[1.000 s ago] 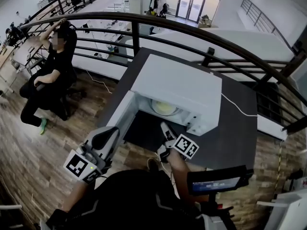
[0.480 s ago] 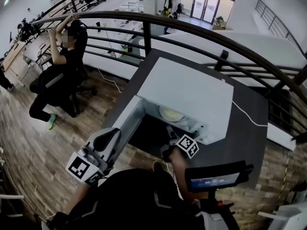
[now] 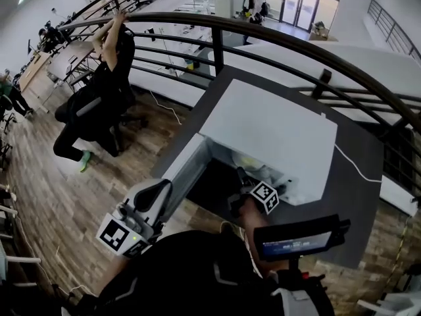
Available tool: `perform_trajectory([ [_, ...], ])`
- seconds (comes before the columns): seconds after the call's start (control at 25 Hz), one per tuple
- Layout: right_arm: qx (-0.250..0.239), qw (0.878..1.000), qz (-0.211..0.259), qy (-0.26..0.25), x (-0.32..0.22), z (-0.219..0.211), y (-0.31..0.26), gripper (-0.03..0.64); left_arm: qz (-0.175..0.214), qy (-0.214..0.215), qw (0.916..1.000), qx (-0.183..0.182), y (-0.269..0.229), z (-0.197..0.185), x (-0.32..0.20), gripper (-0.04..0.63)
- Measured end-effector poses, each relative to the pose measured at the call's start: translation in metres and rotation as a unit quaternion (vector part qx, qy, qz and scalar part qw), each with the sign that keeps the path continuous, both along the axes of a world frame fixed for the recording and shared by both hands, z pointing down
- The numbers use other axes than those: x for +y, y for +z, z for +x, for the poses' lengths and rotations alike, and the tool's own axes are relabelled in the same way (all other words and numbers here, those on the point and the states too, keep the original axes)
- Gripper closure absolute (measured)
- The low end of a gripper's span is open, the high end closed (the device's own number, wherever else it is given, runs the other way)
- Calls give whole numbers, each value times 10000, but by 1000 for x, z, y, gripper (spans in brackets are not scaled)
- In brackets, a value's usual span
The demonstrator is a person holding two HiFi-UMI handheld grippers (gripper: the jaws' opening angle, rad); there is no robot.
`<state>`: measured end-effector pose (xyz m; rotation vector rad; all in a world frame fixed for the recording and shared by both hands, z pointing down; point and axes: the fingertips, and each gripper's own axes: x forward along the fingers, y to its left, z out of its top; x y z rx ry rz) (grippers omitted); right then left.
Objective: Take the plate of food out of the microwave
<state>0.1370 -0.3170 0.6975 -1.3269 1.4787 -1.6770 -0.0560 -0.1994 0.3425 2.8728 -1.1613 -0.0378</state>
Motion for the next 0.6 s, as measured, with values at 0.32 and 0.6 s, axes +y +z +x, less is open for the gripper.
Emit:
perform_trajectory([
  [0.32, -323, 9992, -149, 173, -13, 1, 12, 333, -61, -112, 9999, -90, 4, 6, -3, 591],
  [0.6, -560, 9973, -252, 402, -12, 6, 16, 333, -1, -207, 9997, -117, 0, 3, 0, 591],
])
